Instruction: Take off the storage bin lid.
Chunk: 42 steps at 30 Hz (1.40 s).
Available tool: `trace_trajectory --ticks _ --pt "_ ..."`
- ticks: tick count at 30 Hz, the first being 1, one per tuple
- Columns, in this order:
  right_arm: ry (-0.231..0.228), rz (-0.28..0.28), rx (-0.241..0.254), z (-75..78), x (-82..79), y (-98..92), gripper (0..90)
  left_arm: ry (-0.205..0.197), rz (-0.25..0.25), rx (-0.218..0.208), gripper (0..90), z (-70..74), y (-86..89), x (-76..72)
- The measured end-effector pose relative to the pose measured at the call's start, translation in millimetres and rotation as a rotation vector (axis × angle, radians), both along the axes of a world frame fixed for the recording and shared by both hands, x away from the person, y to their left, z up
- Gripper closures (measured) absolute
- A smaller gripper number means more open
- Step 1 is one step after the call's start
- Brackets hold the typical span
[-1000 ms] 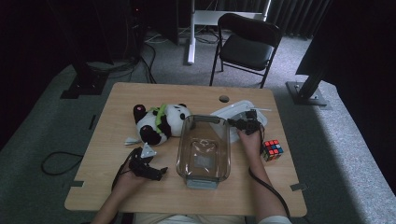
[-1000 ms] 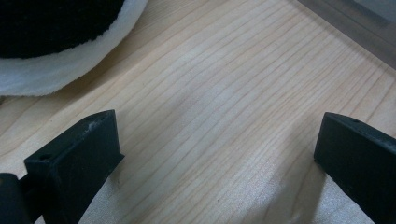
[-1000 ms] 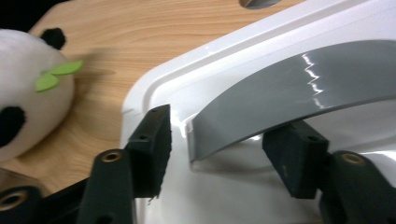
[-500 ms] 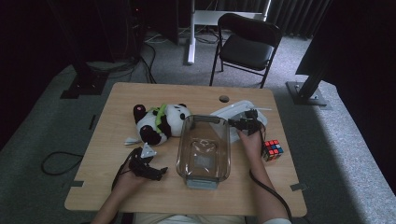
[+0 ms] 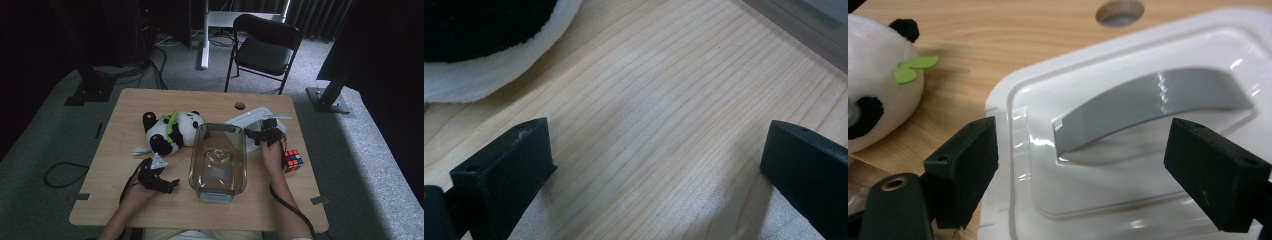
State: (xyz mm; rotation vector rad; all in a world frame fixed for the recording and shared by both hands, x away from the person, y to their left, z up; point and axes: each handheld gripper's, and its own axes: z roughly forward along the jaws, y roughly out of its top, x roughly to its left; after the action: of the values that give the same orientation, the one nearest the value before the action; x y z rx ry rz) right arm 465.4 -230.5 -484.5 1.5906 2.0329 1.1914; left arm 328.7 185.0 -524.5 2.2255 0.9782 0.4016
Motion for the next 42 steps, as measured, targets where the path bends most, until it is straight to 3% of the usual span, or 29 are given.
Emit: trace_trajectory --ticks 3,8,27,31,34,42 --pt "-0.017 -0.005 0.009 4.0 -4.4 -0.3 13.8 0.000 0.000 0.000 1.0 0.0 0.0 0.0" --pt "-0.049 0.003 -0.037 8.2 -11.1 -0.7 13.8 0.000 0.000 0.000 1.0 0.0 0.0 0.0" --pt "-0.039 0.082 -0.002 -0.5 -41.1 -2.3 14.1 0.002 -0.002 0.000 1.0 0.1 0.0 0.0" --pt "-0.038 0.120 0.000 -4.2 -48.7 -0.5 14.3 0.002 -0.002 0.001 1.0 0.1 0.1 -0.1" --pt "-0.032 0.143 0.013 -7.8 -55.6 0.3 14.5 0.001 -0.002 0.000 1.0 0.0 0.1 -0.1" --pt "-0.050 0.196 -0.009 -8.9 -81.2 -1.1 14.6 0.003 0.004 -0.004 1.0 0.1 0.4 -0.2"
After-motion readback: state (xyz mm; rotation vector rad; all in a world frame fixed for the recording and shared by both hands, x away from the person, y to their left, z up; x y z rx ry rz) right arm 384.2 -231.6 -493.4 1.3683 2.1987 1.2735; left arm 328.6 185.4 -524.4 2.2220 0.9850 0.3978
